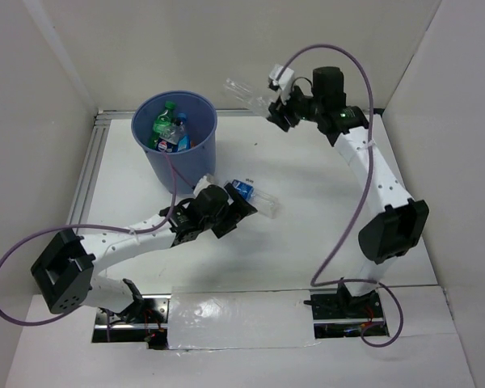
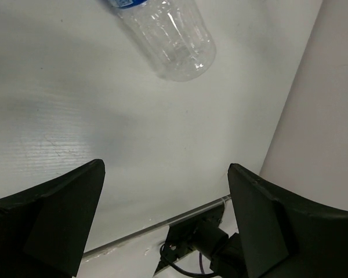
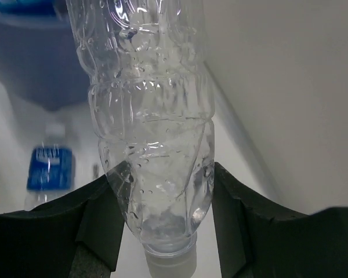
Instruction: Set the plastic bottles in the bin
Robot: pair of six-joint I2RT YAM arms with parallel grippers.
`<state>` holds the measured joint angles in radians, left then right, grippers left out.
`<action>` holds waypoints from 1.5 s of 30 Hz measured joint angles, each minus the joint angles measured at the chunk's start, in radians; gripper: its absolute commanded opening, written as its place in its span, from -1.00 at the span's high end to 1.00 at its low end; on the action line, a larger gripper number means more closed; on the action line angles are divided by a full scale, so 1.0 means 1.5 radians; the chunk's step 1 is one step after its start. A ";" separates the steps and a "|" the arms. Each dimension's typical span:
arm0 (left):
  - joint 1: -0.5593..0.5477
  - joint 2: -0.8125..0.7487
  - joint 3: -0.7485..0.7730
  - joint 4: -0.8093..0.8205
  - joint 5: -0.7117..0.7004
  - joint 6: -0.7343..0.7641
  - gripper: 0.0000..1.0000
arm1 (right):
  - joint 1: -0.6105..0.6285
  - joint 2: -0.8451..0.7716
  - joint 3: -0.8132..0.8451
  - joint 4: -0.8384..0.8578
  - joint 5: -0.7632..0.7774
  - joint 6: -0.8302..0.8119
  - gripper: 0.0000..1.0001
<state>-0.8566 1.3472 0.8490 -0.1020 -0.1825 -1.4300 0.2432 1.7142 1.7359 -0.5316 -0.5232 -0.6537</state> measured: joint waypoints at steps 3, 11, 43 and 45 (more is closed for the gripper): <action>0.000 0.019 0.000 0.007 0.006 -0.006 -1.00 | 0.070 -0.017 0.080 0.029 0.014 -0.007 0.49; 0.000 0.035 -0.001 0.014 0.021 0.009 -1.00 | 0.221 0.155 0.309 0.021 0.047 -0.064 0.24; -0.069 -0.111 -0.024 -0.143 -0.076 0.396 -0.81 | 0.035 0.017 -0.077 -0.048 -0.011 0.087 -1.00; -0.069 -0.147 -0.038 -0.172 -0.096 0.400 -0.93 | 0.063 0.017 -0.138 -0.050 -0.023 0.077 -1.00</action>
<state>-0.9607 1.1263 0.7921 -0.3607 -0.3260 -0.8307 0.3374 1.7397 1.5291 -0.6060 -0.5579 -0.5377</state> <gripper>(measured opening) 0.934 0.998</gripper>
